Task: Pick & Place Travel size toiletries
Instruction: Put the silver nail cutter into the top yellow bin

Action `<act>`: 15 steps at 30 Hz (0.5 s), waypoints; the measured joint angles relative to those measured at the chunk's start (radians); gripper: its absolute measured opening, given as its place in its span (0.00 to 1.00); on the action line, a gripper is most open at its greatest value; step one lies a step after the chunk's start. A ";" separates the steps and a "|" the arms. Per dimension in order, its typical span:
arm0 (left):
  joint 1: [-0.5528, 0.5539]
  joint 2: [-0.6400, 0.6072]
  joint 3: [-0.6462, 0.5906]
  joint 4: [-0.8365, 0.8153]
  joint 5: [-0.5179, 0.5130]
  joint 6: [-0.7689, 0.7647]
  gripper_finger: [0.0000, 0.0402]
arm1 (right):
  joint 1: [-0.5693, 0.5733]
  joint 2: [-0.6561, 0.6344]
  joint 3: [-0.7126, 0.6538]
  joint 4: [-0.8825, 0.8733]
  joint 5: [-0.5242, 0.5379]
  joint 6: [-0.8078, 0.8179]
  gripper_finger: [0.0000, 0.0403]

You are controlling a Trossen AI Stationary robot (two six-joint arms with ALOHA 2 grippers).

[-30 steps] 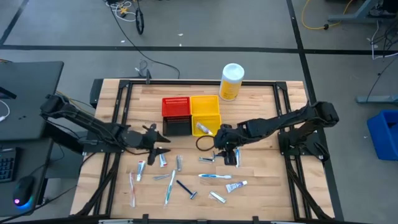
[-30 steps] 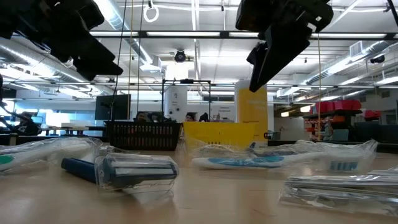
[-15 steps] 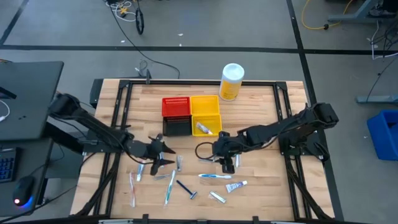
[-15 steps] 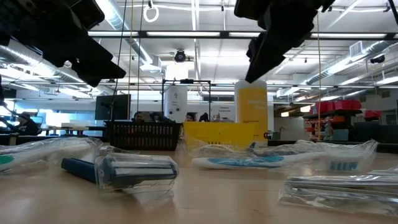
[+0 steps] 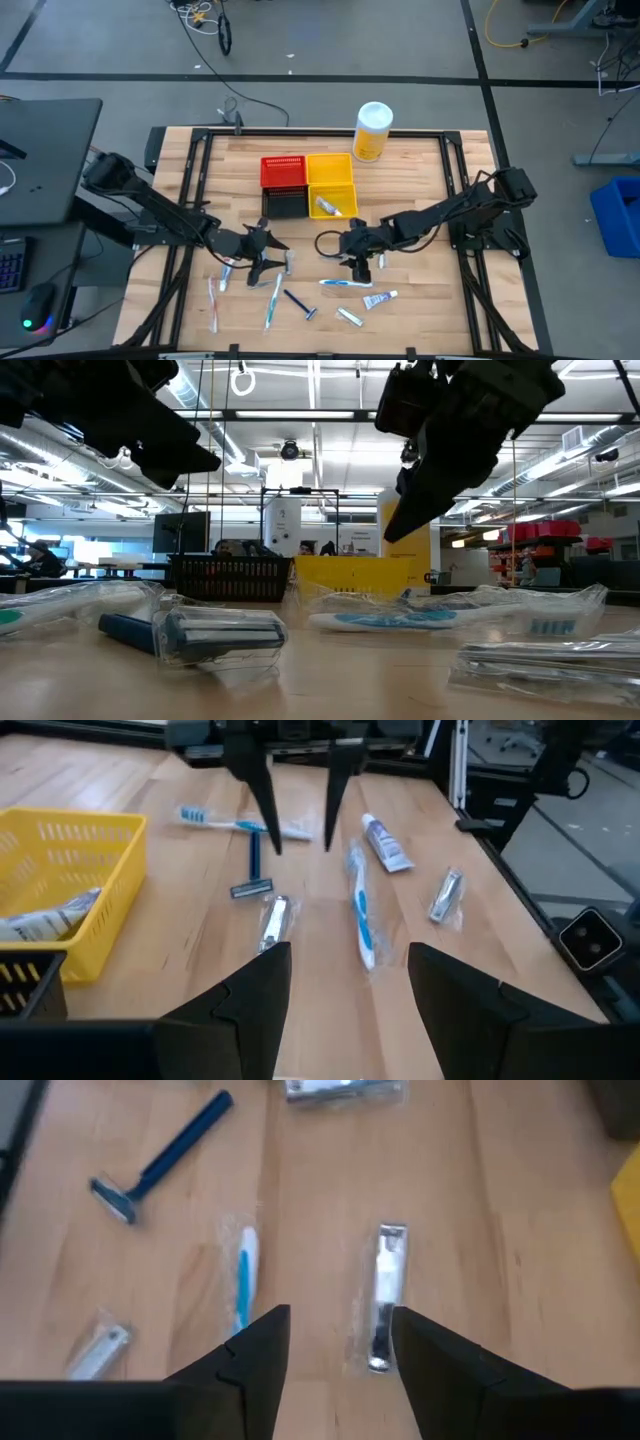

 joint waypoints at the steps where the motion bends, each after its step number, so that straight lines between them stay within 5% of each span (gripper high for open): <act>1: 0.000 0.000 0.004 0.000 0.000 0.007 0.53 | 0.000 0.000 -0.003 0.005 0.004 0.000 0.45; 15: 0.000 -0.001 0.010 -0.011 -0.027 0.034 0.53 | 0.000 0.128 -0.051 0.197 0.041 -0.002 0.51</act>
